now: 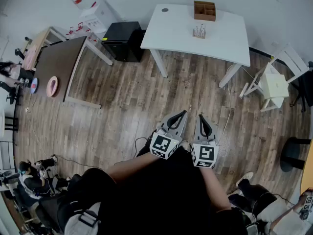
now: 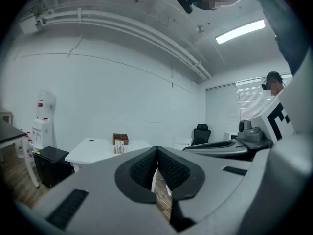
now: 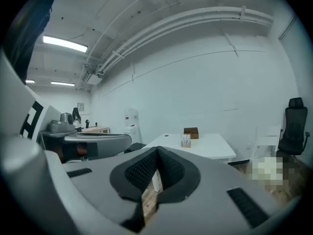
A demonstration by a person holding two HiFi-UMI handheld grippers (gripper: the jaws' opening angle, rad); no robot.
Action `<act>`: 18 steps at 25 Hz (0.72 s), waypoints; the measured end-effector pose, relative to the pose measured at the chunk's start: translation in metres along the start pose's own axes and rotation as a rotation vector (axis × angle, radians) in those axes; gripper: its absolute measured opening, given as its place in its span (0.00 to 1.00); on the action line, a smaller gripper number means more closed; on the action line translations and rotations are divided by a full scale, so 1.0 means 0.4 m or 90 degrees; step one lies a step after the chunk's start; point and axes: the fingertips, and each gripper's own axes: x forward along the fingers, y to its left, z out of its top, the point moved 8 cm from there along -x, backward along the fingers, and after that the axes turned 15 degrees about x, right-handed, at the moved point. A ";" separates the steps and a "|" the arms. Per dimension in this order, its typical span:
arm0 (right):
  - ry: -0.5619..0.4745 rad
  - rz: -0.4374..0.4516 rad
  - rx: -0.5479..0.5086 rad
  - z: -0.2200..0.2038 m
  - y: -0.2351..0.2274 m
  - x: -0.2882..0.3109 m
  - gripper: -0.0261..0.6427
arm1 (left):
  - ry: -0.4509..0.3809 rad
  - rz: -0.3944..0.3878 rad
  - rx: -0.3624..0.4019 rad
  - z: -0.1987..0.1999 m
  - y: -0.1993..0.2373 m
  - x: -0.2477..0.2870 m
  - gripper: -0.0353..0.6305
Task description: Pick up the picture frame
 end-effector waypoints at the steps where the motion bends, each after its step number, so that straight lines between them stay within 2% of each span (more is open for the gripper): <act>1: 0.001 -0.001 0.002 0.000 -0.011 0.000 0.09 | -0.003 -0.003 -0.003 -0.001 -0.007 0.010 0.07; 10: -0.032 -0.027 0.048 0.023 -0.106 0.007 0.09 | -0.003 -0.014 -0.023 -0.011 -0.004 0.100 0.07; 18: -0.037 -0.069 0.031 0.064 -0.178 0.114 0.09 | -0.014 -0.040 -0.042 -0.020 0.053 0.222 0.07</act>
